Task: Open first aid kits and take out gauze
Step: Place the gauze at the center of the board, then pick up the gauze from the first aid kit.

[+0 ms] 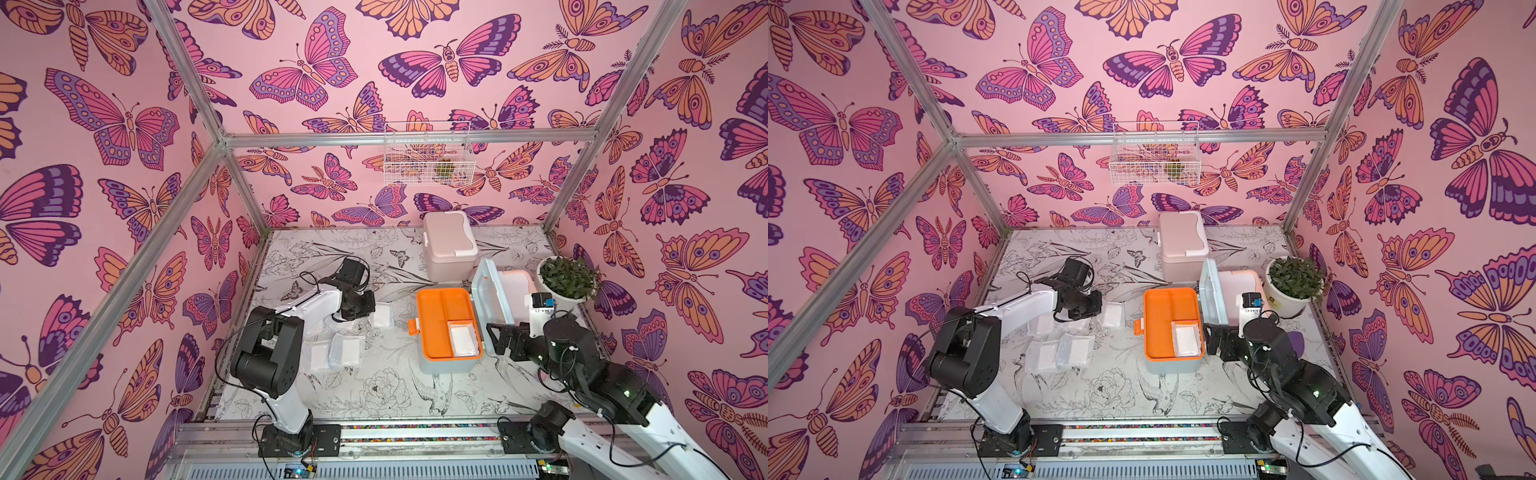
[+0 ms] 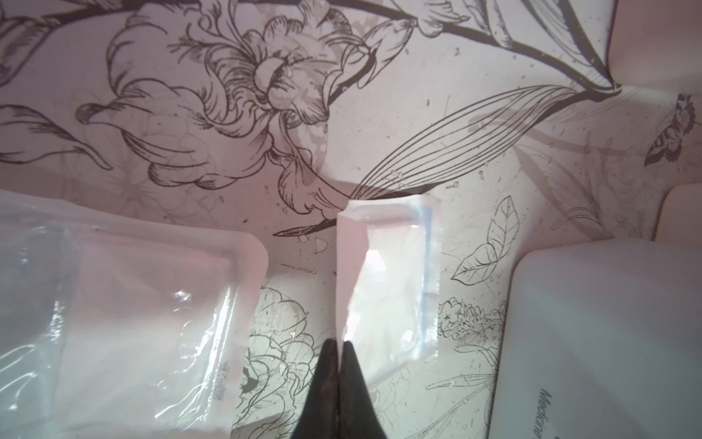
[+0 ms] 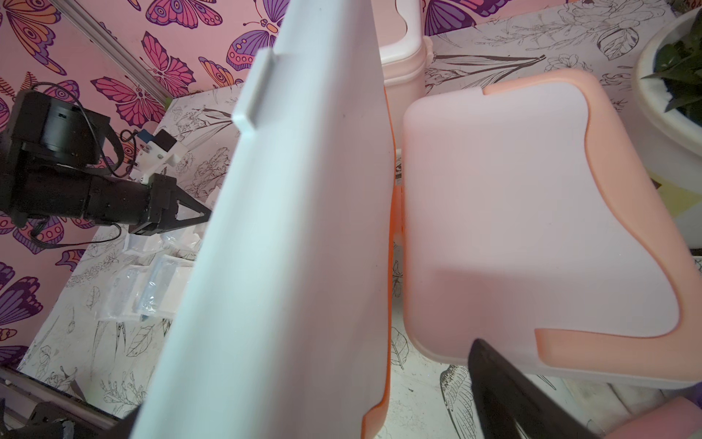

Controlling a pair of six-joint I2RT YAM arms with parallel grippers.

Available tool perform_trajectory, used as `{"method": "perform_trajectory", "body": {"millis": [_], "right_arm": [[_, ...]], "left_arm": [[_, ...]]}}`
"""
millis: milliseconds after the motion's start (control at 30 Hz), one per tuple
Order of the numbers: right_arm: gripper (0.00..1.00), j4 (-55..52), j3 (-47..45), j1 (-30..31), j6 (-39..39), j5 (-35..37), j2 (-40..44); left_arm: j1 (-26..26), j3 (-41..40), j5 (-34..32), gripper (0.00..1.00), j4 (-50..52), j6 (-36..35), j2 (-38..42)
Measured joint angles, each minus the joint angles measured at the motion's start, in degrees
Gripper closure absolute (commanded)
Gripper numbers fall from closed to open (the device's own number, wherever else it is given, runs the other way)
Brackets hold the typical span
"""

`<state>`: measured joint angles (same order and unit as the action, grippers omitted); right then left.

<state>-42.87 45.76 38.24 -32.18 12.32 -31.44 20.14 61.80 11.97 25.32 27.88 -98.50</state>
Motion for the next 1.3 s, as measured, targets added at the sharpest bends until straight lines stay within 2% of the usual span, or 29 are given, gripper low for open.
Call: {"method": "perform_trajectory", "body": {"millis": [400,567,733,833,1000,1300], "right_arm": [[0.01,-0.04,-0.28,0.0,-0.85,-1.9,-3.17],[0.01,-1.38,-0.28,0.0,-1.09,-2.12,-3.54],[0.01,-4.28,-0.28,0.0,-2.16,-1.99,-1.29],[0.01,-6.49,-0.26,0.0,-2.86,-1.6,2.93],[0.01,-11.34,1.31,0.0,-4.5,-1.42,8.7],[0.01,-17.05,3.78,0.0,-6.49,-7.48,15.13]], "left_arm": [[-0.17,-0.15,-0.42,0.61,0.17,0.02,0.96],[-0.09,-0.57,-0.44,0.47,0.68,1.07,5.99],[1.97,-0.57,-0.63,0.37,1.77,2.03,13.14],[5.55,-0.46,-1.49,0.35,2.93,2.71,17.14],[14.58,1.97,-3.98,0.35,6.29,3.98,20.98],[30.75,5.35,-7.08,0.36,7.8,9.35,21.68]]}}
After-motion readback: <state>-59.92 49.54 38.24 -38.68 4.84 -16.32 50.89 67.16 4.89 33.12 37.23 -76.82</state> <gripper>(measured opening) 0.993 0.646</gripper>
